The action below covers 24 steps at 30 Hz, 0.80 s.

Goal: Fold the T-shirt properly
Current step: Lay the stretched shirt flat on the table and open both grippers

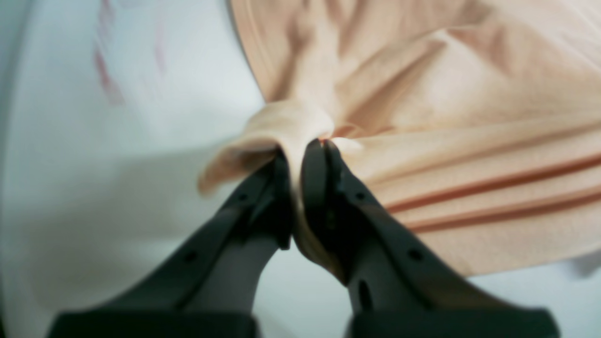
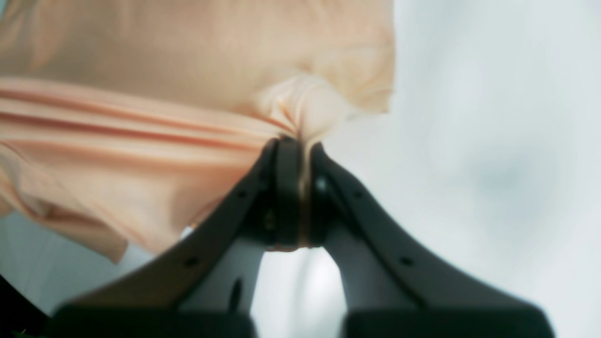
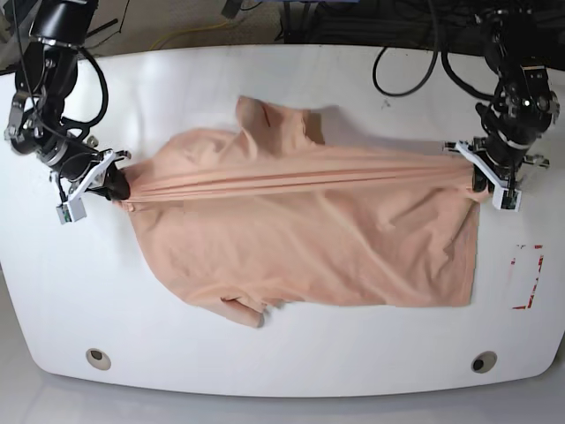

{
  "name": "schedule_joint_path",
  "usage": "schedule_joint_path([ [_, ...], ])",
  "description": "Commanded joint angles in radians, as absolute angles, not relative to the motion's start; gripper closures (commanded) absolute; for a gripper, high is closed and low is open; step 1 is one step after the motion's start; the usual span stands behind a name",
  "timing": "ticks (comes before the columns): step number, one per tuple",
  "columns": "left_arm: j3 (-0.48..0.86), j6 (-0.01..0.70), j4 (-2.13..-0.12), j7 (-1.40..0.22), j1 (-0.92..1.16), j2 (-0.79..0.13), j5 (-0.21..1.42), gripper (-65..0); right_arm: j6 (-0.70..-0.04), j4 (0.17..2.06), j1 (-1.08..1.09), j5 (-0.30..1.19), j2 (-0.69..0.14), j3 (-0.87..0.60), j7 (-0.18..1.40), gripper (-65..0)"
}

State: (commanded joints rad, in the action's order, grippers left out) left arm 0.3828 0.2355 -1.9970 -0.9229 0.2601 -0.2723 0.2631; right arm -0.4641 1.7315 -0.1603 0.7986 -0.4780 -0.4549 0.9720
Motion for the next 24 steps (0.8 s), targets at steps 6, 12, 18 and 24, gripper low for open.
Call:
schedule_joint_path([
  [6, 0.4, 0.237, -1.998, -0.923, 0.351, -0.269, 0.266, -0.4, -0.464, 1.762, -0.249, 0.799, -0.43, -0.464, 0.972, -0.6],
  [12, 0.406, 0.332, -1.997, -0.923, 0.374, -0.269, 0.26, -0.7, -0.464, 1.797, -0.312, 0.822, -0.371, -0.512, 0.992, -0.8],
  [18, 0.407, 0.389, -1.994, -0.926, 0.392, -0.269, 0.263, -22.2, -0.464, 1.797, -0.366, 0.954, -0.321, -0.584, 1.044, -12.2],
  [24, 0.406, 0.392, -1.994, -0.926, 0.41, -0.269, 0.266, -50.6, -0.464, 1.802, -0.441, 1.072, -0.288, -0.588, 1.044, -50.9],
])
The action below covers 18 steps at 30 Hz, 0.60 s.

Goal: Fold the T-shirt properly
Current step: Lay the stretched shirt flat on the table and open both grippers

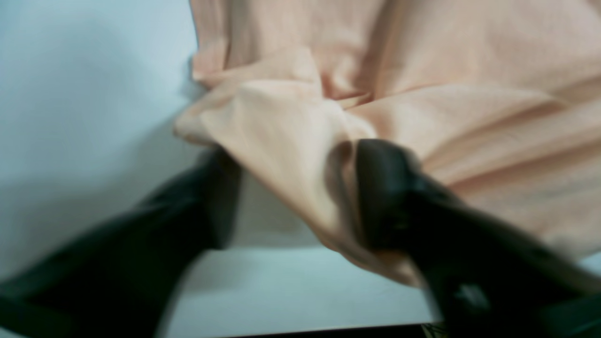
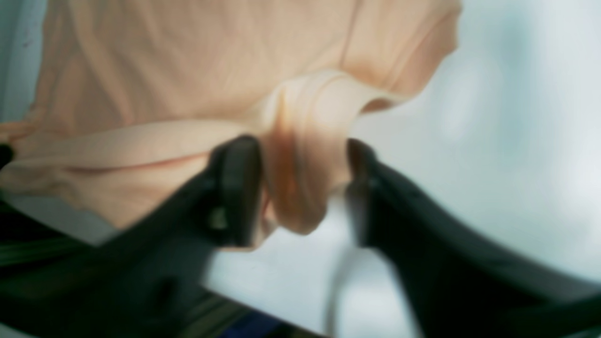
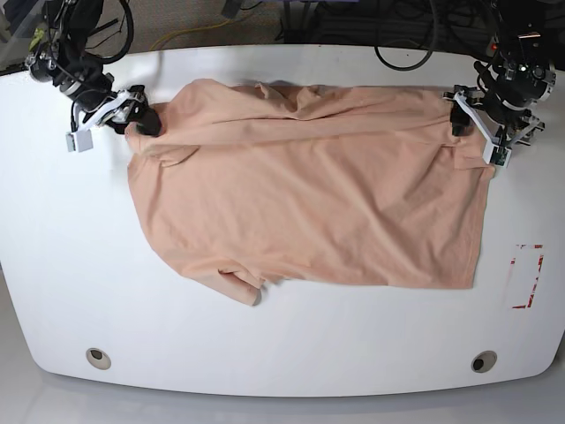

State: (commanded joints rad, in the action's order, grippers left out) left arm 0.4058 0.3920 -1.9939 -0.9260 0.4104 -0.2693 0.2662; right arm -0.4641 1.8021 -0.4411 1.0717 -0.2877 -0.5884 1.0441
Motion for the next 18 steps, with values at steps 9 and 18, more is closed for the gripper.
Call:
schedule_joint_path([
  [9, 0.404, 0.484, -1.998, -0.924, 0.409, -0.269, 0.268, -50.4, -0.464, 1.802, -0.558, 1.138, -0.282, -0.585, 1.044, -45.5],
  [18, 0.406, 0.529, -1.997, -0.921, 0.407, -0.249, 0.268, -50.4, -0.464, 1.797, -0.602, 1.129, -0.255, -0.544, 1.044, -45.3],
])
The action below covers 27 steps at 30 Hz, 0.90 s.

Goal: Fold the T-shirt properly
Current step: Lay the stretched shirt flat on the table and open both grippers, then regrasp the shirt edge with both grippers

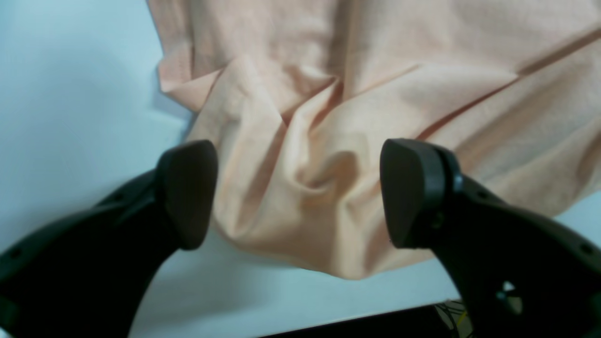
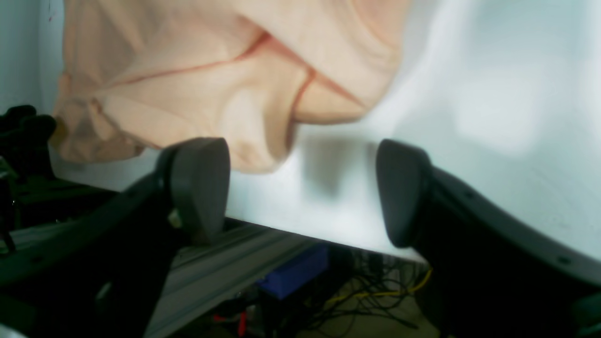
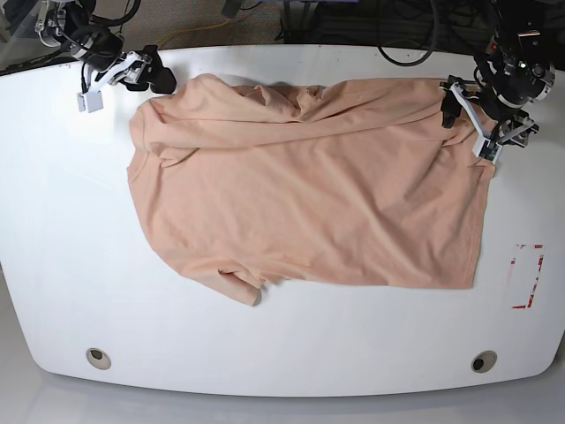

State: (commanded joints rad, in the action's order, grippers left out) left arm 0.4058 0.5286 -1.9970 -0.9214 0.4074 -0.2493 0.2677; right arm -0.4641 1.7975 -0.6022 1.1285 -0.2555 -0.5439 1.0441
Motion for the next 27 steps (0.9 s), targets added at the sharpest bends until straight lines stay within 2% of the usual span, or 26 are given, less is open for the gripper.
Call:
schedule_joint_path([
  [5, 0.404, 0.535, -1.994, -0.921, 0.401, -0.249, 0.268, -50.4, -0.458, 1.794, -0.595, 1.113, -0.222, -0.473, 1.043, -45.3],
  [15, 0.433, 0.536, -1.992, -0.921, 0.401, -0.254, 0.266, -50.4, -0.464, 1.794, -0.526, 0.891, -0.099, -0.467, 1.043, -44.4],
  [18, 0.455, 0.578, -1.991, -0.921, 0.401, -0.254, 0.266, -50.4, -0.464, 1.794, -0.513, 0.883, -0.09, -0.467, 1.043, -43.8],
  [21, 0.496, 0.598, -1.991, -0.923, 0.4, -0.248, 0.268, -50.7, -0.464, 1.794, -0.512, 0.883, -0.087, -0.467, 1.043, -35.7],
  [23, 0.542, 0.598, -1.989, -0.923, 0.39, -0.223, 0.283, -51.0, -0.464, 1.794, -0.512, 0.883, -0.087, -0.467, 1.043, -23.0],
  [25, 0.593, 0.598, -1.989, -0.924, 0.363, -0.208, 0.311, -51.1, -0.466, 1.794, -0.501, 0.883, -0.09, -0.467, 1.043, -13.0],
  [27, 0.633, 0.598, -1.983, -0.926, 0.343, -0.202, 0.328, -51.1, -0.483, 1.796, -0.499, 0.883, -0.091, -0.466, 1.043, -6.0],
])
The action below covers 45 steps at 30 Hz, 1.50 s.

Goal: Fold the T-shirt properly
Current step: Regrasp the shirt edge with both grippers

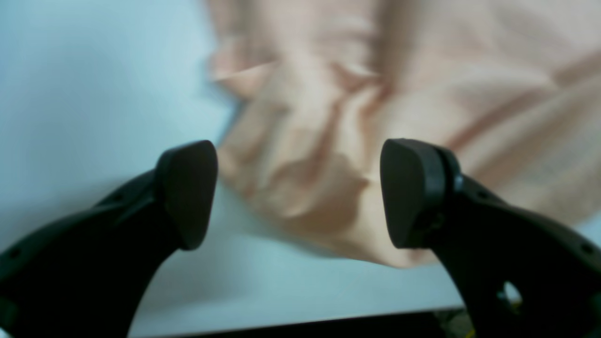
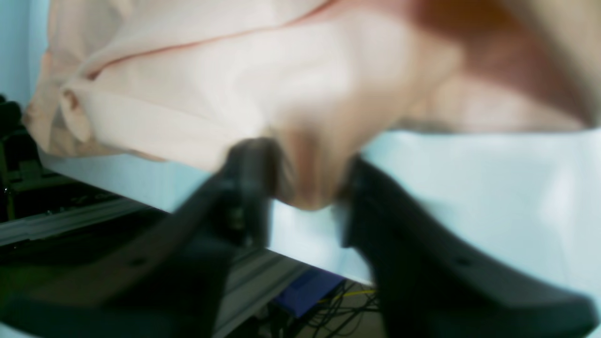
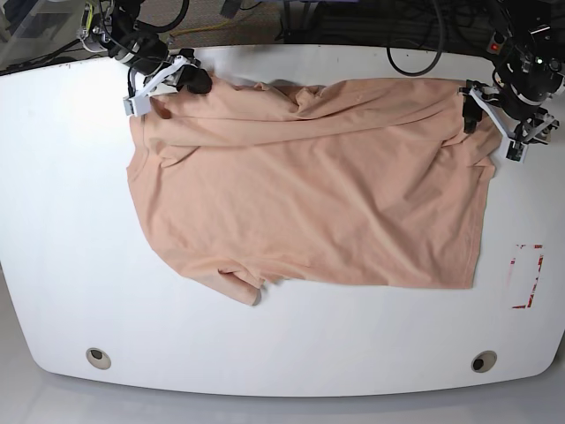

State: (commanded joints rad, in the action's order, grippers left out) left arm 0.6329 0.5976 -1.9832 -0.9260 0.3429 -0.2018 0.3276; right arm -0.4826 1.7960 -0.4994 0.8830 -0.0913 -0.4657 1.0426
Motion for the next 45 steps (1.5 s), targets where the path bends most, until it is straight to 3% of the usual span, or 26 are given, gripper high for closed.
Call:
schedule_joint_path([
  [5, 0.679, 0.596, -1.919, -0.928, 0.289, -0.199, 0.329, -51.3, -0.591, 1.802, -0.506, 0.883, -0.105, -0.447, 1.046, 0.0],
  [12, 0.748, 0.599, -1.753, -0.972, 0.219, -0.206, 0.329, -51.3, -0.596, 1.804, -0.536, 0.883, -0.107, -0.447, 1.046, 0.0],
  [16, 0.792, 0.698, -1.635, -0.974, 0.197, -0.208, 0.329, -51.3, -0.596, 1.802, -0.542, 0.883, -0.108, -0.447, 1.046, 0.0],
  [32, 0.796, 0.698, -1.529, -1.044, 0.186, -0.202, 0.329, -50.1, -0.591, 1.802, -0.542, 0.883, -0.107, -0.447, 1.046, 0.0],
  [34, 0.796, 0.698, -1.527, -1.046, 0.189, -0.202, 0.325, -44.2, -0.591, 1.802, -0.542, 0.883, -0.107, -0.447, 1.046, 0.0],
  [40, 0.751, 0.698, -1.451, -1.046, 0.185, -0.209, 0.325, -7.4, -0.591, 1.802, -0.541, 0.881, -0.107, -0.447, 1.046, 0.0],
  [45, 0.754, 0.698, -1.46, -1.046, 0.188, -0.213, 0.329, -1.5, -0.59, 1.804, -0.541, 0.881, -0.107, -0.449, 1.046, 0.0],
])
